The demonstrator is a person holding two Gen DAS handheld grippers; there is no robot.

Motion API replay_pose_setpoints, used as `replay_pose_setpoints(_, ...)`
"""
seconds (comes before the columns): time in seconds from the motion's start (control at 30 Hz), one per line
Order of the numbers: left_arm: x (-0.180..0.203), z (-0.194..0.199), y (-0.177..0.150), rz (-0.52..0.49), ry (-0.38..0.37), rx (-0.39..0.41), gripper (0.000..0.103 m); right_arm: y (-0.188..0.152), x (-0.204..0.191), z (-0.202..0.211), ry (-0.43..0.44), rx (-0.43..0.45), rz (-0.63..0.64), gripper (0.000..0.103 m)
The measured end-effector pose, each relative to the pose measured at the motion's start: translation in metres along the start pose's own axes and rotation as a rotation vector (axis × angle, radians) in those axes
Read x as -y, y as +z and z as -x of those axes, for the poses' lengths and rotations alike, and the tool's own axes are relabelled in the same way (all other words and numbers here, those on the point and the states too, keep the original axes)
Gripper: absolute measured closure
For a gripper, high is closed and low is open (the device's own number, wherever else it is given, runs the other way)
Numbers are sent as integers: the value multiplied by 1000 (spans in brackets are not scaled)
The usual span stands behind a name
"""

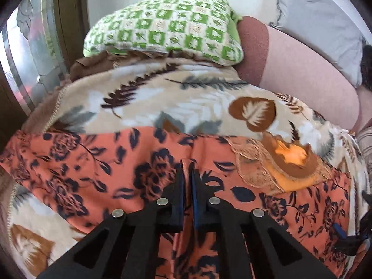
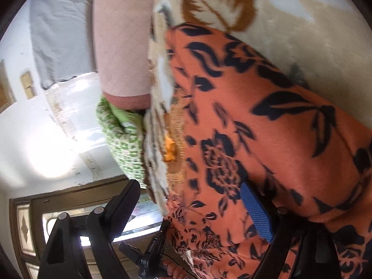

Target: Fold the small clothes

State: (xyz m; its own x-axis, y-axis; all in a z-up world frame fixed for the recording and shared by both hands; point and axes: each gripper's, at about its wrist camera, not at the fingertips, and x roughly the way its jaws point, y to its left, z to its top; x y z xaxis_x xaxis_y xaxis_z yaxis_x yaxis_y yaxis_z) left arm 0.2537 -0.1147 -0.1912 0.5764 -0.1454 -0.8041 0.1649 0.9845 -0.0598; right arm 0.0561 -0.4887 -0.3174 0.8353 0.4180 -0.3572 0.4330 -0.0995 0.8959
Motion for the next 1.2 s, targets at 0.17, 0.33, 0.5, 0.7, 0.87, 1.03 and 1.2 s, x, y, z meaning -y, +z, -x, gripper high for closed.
replay_pose_setpoints(0.17, -10, -31, -12, -14, 65, -109, 96, -8, -14, -9, 45, -17, 67, 13)
replay_pose_setpoints(0.33, -37, -21, -29, 73, 18, -111, 75, -9, -9, -21, -106, -47, 72, 15)
replay_pose_setpoints(0.5, -108, 33, -37, 185, 49, -26, 51, -17, -24, -23, -93, -34, 153, 14)
replay_pose_setpoints(0.7, -248, 80, -53, 473, 168, -3, 38, -53, -53, -47, -98, -83, 381, 22)
replay_pose_setpoints(0.87, -328, 80, -63, 680, 165, -19, 38, -80, -52, -76, -289, -97, 541, 70)
replay_pose_setpoints(1.03, -364, 57, -61, 878, 86, -19, 40, -78, -38, -88, -359, -109, 515, 78)
replay_pose_setpoints(1.2, -374, 32, -57, 985, -2, -6, 48, -66, -29, -90, -303, -130, 429, 78)
